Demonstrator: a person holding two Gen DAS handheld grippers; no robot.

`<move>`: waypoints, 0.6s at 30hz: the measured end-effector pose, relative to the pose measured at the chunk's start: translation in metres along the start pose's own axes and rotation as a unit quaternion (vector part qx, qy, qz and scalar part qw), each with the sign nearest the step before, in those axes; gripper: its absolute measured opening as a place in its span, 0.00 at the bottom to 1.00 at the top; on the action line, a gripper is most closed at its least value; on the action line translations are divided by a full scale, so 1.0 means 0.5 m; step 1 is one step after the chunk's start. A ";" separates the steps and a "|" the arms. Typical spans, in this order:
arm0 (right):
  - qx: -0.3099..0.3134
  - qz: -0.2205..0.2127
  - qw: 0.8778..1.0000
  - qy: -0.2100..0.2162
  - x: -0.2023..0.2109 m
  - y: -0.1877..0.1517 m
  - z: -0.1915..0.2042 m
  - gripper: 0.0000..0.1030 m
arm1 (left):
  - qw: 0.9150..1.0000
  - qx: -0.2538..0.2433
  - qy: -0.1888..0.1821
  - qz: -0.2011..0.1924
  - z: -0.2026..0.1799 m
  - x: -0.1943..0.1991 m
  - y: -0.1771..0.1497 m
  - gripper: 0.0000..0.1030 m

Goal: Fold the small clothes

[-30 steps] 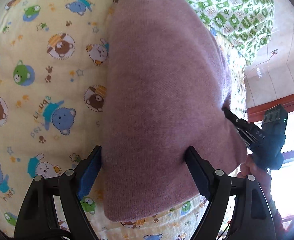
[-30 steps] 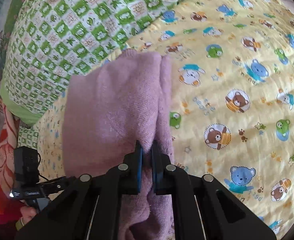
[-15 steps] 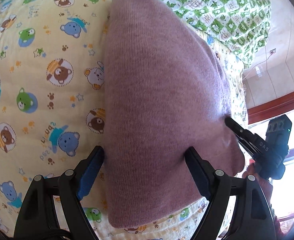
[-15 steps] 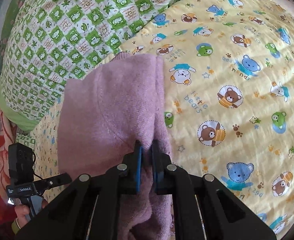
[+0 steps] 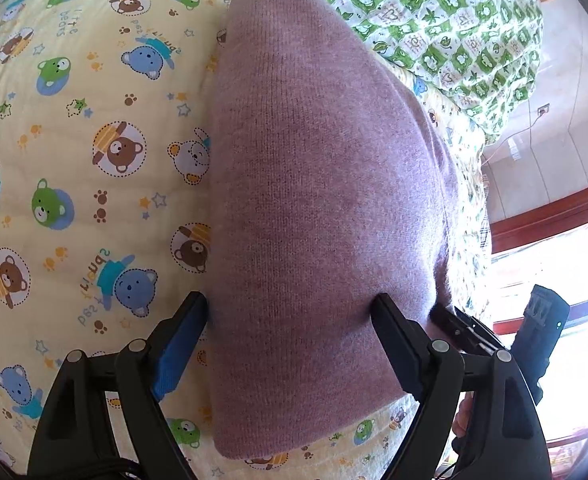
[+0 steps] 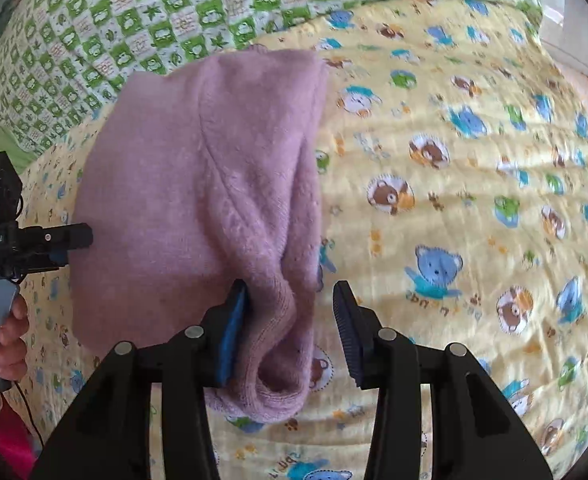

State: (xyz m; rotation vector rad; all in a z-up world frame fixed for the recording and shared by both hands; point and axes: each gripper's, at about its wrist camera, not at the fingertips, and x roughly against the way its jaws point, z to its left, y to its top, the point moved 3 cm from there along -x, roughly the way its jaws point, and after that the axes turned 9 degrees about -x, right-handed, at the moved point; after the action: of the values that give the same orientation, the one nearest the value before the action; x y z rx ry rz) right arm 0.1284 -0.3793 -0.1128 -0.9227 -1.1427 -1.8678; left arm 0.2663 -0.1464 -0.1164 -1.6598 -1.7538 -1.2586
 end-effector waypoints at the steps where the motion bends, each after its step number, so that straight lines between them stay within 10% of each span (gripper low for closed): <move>1: -0.014 0.002 1.000 0.009 0.001 0.002 -0.009 0.43 | 1.000 0.000 0.000 -0.003 -0.001 0.004 0.003 0.82; 18: -0.118 0.022 0.984 0.134 -0.074 0.135 -0.005 0.67 | 0.999 0.038 -0.021 -0.009 0.035 -0.030 0.068 0.85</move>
State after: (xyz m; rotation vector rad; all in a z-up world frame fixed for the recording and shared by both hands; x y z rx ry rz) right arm 0.2032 -0.3954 -0.1198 -0.7856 -0.7460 -2.0494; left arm 0.3063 -0.1447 -0.1263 -1.6414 -1.8224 -1.1579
